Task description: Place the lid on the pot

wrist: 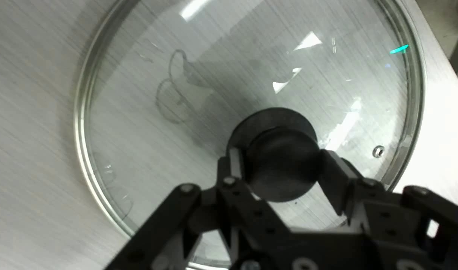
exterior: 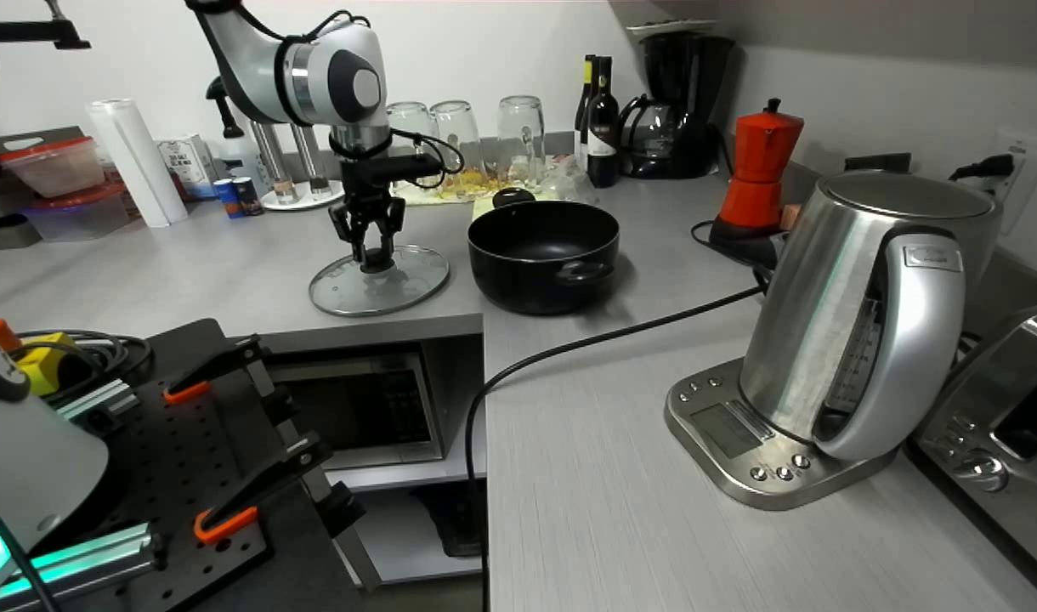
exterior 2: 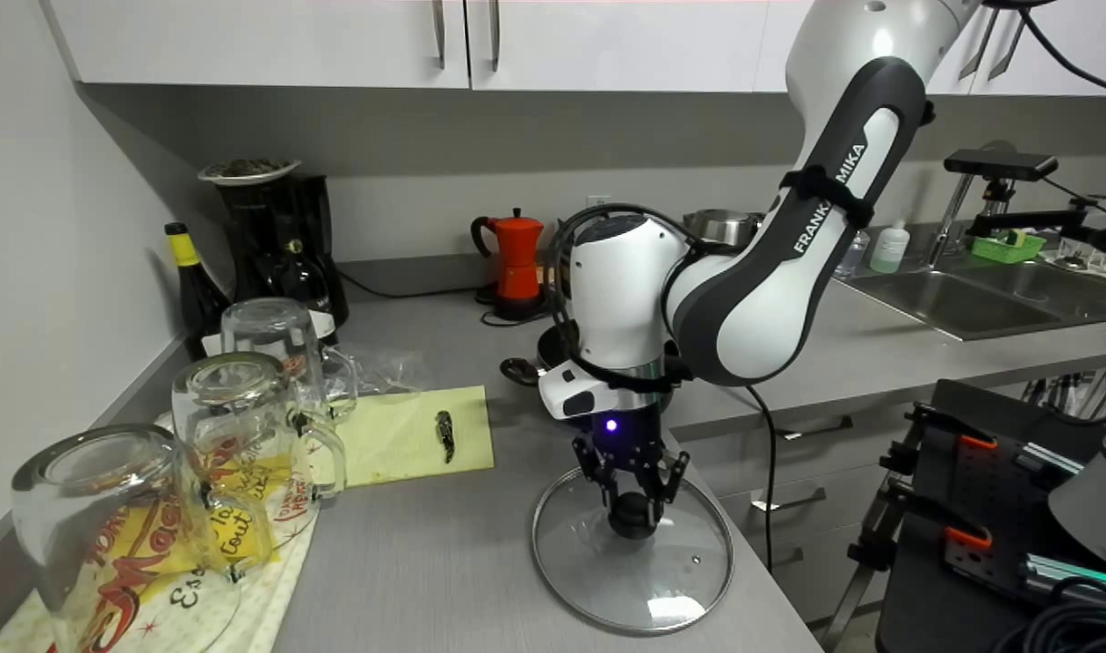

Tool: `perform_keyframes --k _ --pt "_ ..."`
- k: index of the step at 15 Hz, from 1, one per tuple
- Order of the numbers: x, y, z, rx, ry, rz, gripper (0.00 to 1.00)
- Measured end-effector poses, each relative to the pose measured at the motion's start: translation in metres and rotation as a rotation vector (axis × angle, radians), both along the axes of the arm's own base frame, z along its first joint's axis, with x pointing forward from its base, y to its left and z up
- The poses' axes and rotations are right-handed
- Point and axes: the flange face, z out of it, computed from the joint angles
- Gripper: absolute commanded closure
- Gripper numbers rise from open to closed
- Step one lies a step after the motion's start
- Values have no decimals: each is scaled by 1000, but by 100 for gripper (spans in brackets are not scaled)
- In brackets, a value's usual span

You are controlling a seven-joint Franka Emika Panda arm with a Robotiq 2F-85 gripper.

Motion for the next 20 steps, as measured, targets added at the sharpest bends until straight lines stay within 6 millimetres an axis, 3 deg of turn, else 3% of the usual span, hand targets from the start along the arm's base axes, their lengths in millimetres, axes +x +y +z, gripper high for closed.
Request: perform_keyframes --k 8,11,20 --pt "1 1 2 4 -4 -2 75" --pt "3 5 12 10 -19 1 75" --pt "24 7 92 40 -110 -74 75"
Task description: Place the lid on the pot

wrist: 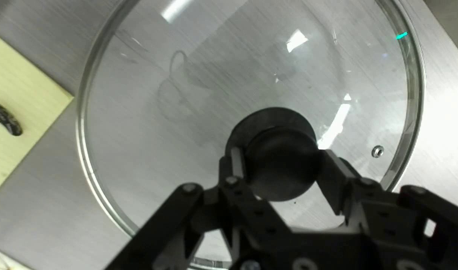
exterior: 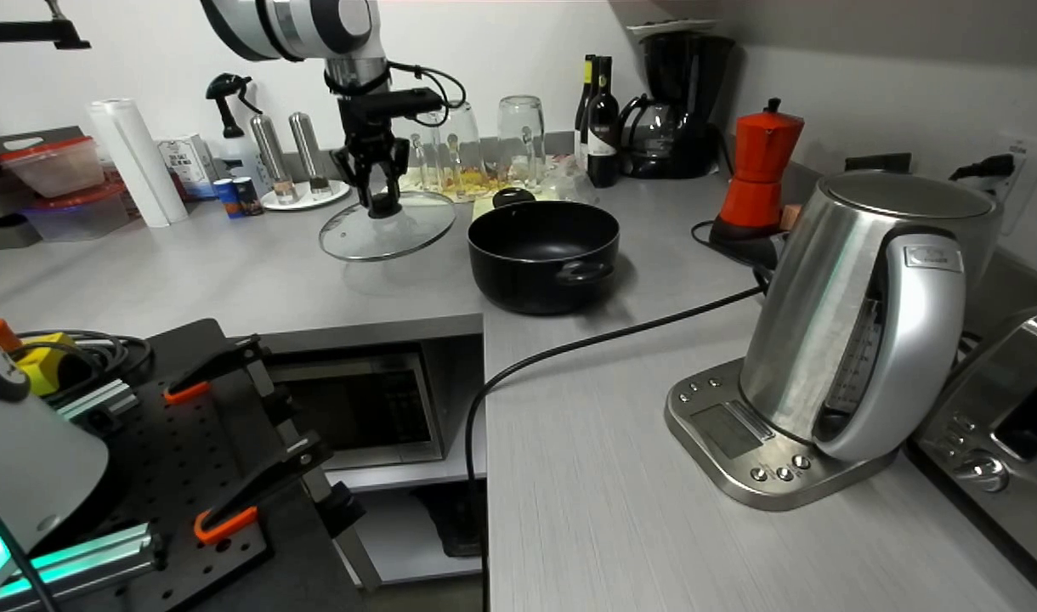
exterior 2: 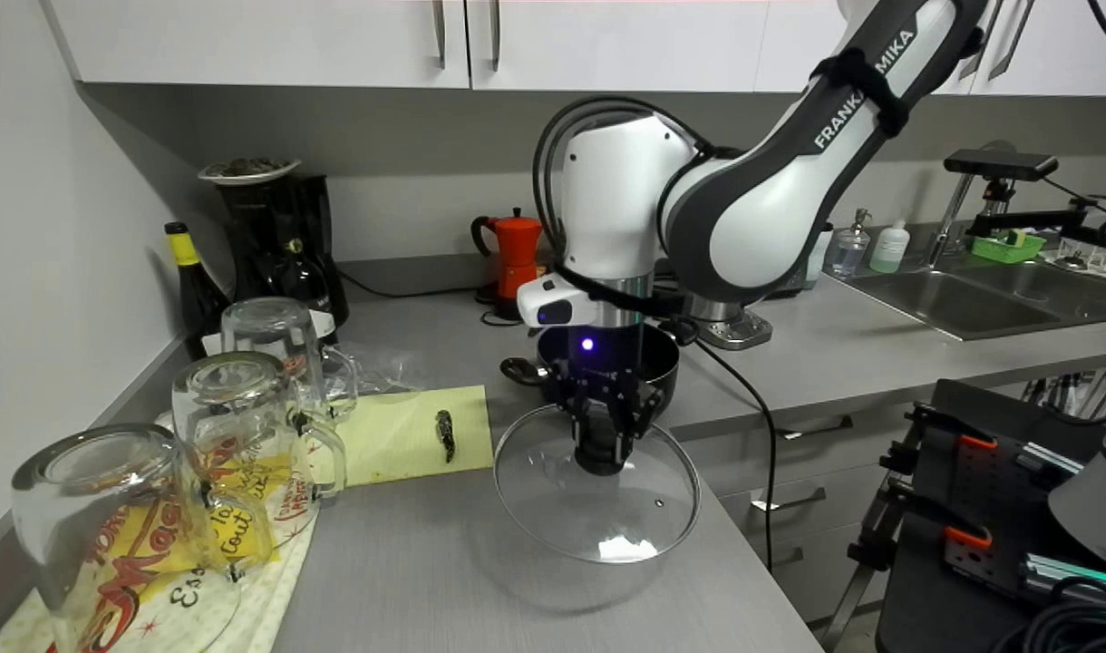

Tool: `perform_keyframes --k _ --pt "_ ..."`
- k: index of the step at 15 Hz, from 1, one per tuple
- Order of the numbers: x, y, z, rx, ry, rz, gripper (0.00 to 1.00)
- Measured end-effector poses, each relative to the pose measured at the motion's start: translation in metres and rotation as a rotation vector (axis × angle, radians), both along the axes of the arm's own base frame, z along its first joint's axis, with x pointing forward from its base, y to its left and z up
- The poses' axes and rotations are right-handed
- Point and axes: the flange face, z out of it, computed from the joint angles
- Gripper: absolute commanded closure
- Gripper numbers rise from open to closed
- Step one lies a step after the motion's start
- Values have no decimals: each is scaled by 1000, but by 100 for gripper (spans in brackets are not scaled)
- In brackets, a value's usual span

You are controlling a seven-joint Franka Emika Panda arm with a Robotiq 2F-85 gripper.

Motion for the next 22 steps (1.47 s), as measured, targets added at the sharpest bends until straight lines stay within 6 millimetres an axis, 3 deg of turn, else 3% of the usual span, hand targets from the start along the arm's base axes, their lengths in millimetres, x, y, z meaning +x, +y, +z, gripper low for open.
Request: perform_keyframes --k 5,11,16,22 --pt "28 -24 49 10 -55 -110 75" --pt "76 -74 87 -9 -90 -265 75" --pt "104 -112 105 -20 -80 -366 75" --pt "138 -158 110 -9 -36 -491 75"
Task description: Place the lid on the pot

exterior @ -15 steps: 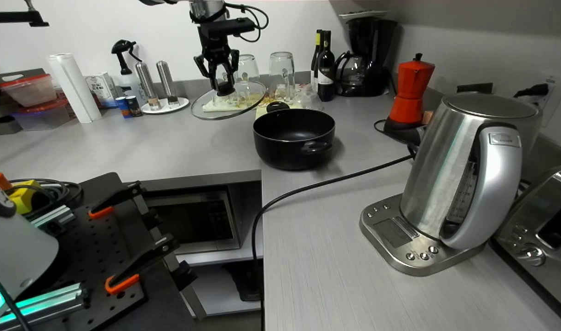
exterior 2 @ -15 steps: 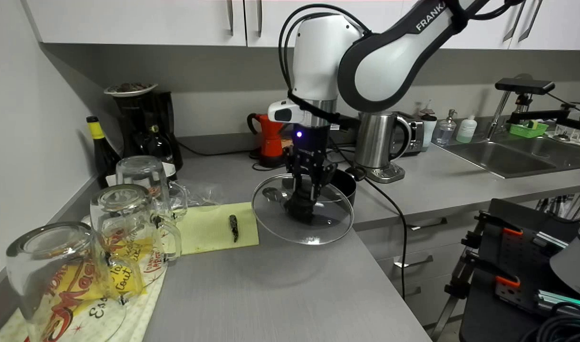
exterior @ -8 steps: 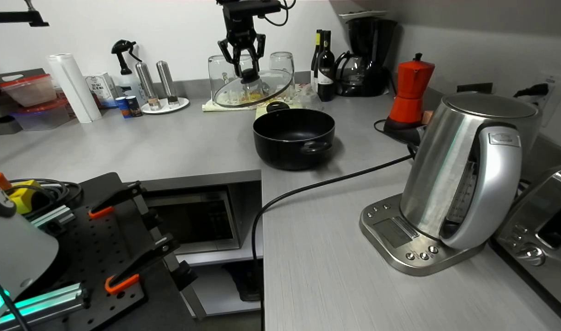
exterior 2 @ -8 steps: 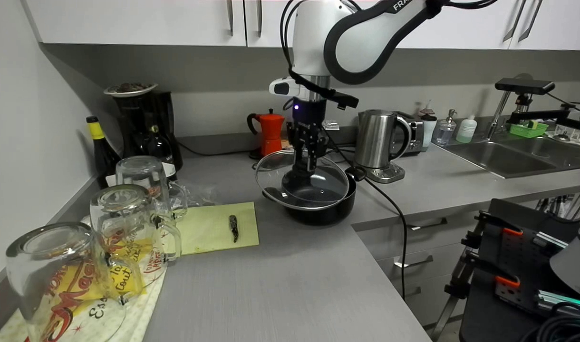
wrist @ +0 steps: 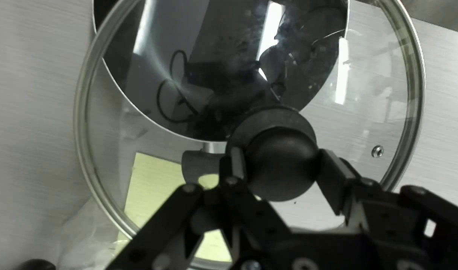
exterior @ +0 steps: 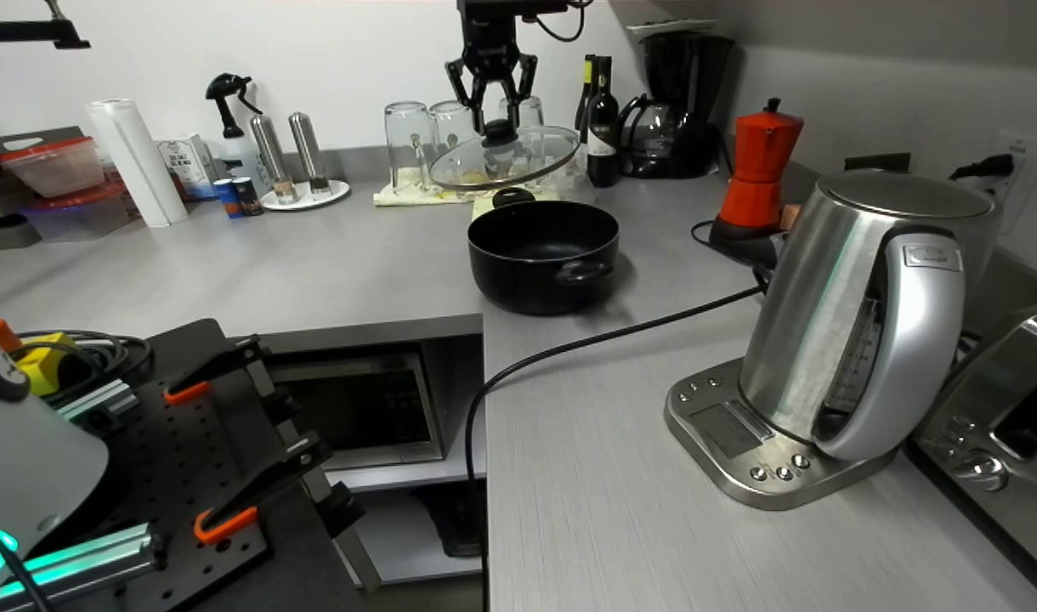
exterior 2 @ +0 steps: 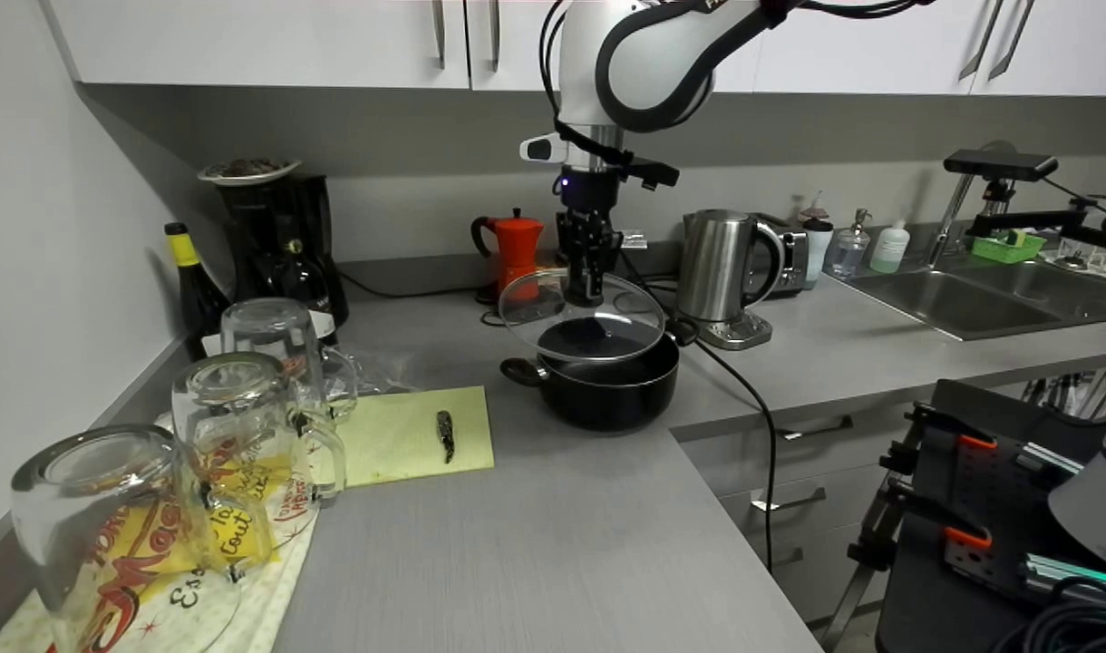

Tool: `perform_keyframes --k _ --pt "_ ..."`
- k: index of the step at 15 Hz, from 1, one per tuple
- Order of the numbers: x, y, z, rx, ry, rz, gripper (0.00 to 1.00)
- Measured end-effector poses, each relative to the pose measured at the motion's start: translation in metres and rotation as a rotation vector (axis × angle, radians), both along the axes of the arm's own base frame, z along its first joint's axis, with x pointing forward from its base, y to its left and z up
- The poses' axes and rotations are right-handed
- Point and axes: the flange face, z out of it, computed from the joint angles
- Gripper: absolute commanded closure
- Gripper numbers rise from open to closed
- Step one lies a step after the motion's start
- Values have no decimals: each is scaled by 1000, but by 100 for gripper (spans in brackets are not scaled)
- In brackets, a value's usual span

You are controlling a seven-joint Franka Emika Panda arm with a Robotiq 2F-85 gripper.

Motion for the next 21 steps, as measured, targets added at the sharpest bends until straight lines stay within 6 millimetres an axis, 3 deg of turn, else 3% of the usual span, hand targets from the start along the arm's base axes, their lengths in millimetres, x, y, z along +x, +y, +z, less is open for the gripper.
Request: perform_keyframes --k 8,21 --pt "32 -56 -16 57 36 -138 75" --pt "38 -88 -63 74 101 -203 75"
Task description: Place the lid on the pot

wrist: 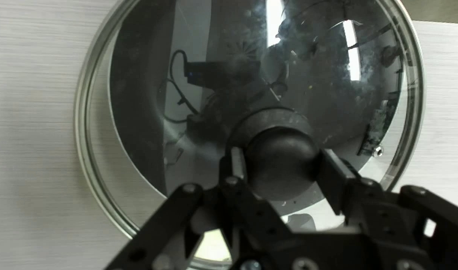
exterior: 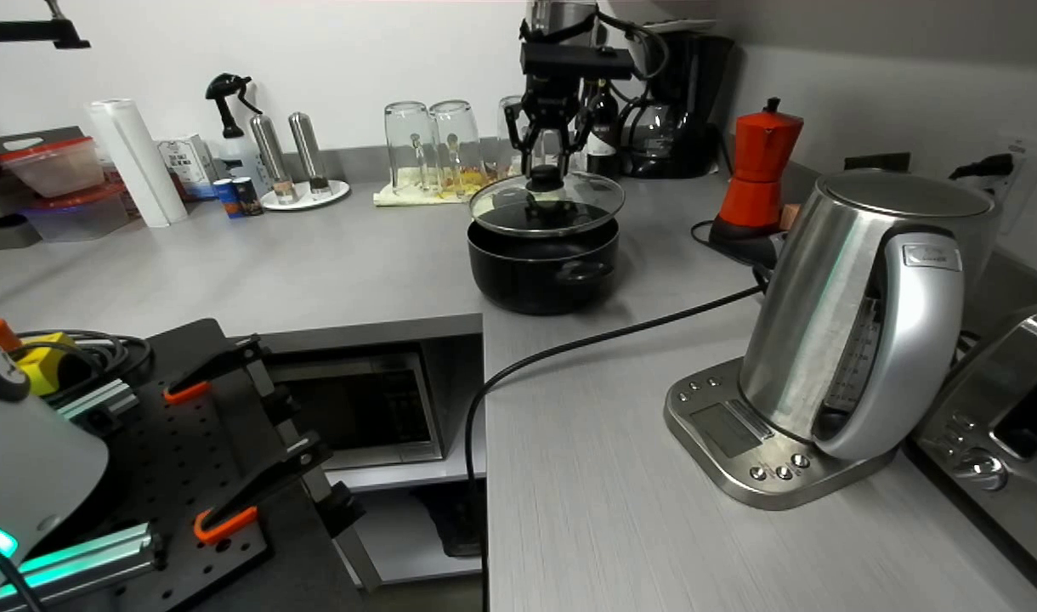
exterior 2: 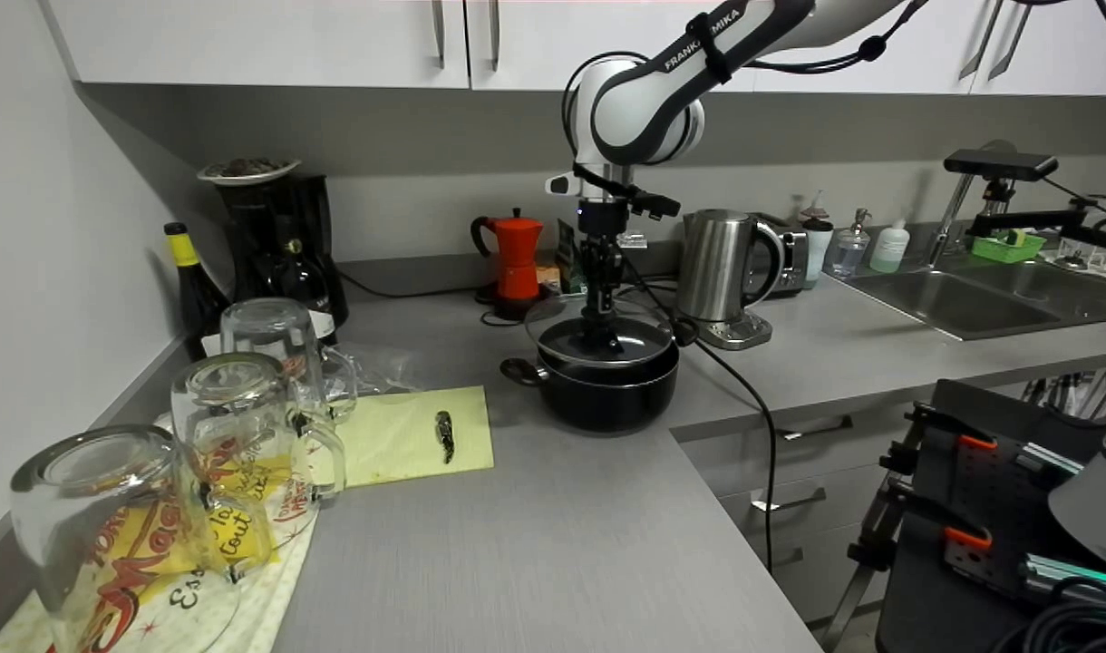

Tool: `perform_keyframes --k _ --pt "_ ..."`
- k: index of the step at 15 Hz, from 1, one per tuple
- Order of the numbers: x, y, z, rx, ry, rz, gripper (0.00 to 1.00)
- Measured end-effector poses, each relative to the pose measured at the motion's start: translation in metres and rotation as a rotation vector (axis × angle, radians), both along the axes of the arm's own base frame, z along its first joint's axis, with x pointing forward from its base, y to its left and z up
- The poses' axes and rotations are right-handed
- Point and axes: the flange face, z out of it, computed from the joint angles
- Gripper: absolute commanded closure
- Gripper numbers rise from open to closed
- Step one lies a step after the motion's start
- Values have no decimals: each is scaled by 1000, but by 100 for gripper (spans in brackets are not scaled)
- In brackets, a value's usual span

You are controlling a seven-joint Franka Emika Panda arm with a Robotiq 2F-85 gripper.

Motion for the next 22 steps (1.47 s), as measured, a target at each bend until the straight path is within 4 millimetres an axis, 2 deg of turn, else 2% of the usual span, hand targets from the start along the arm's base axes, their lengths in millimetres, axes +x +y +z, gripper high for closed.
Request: perform_keyframes --k 22 --pt "-4 -11 -30 23 -22 -19 75"
